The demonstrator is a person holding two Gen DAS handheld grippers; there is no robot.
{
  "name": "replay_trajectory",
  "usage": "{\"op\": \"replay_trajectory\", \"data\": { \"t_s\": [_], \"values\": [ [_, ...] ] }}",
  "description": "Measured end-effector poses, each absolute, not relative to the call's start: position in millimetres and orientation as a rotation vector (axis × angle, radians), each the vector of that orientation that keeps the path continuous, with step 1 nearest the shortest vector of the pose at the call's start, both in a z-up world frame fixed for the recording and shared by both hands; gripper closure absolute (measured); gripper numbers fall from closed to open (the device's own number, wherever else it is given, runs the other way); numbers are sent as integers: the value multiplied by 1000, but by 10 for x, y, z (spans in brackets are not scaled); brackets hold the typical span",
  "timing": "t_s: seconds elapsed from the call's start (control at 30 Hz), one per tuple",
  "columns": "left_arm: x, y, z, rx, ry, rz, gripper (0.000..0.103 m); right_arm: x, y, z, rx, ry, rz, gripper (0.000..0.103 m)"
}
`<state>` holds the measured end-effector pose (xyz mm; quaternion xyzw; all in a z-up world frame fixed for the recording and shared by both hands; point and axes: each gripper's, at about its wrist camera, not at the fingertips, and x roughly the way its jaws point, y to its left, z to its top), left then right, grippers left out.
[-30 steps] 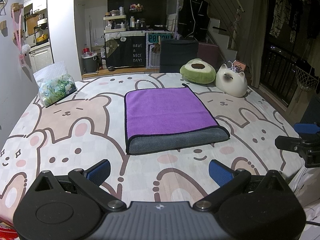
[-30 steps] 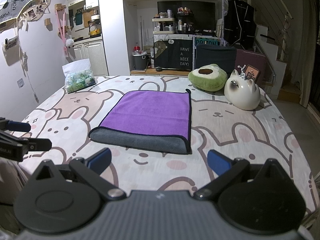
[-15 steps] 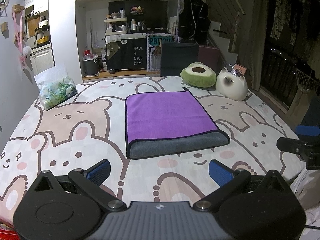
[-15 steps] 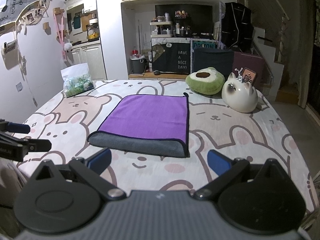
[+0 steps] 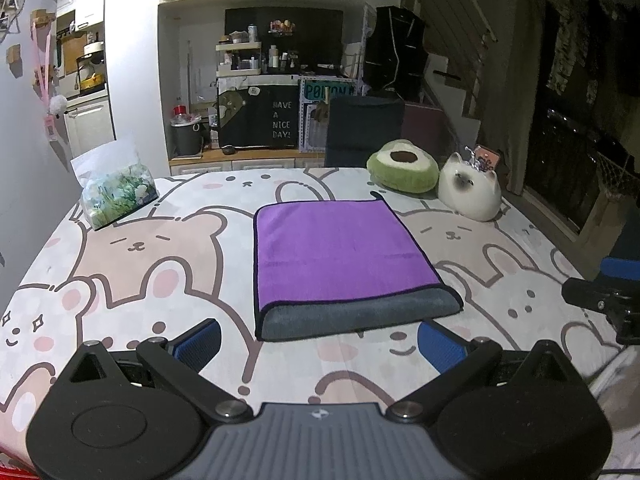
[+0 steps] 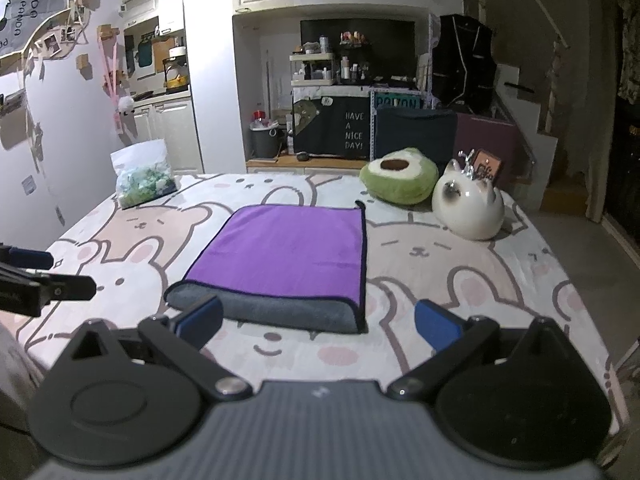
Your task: Fold towel
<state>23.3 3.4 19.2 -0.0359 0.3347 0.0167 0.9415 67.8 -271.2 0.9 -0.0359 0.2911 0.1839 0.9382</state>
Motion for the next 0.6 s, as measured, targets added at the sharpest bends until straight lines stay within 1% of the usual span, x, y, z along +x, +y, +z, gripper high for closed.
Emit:
{"op": "replay_trajectory", "data": {
  "t_s": [0.6],
  "values": [
    [613,88,270,-50,662,74,0,957,-2634,89,-108,549,362,0]
  ]
}}
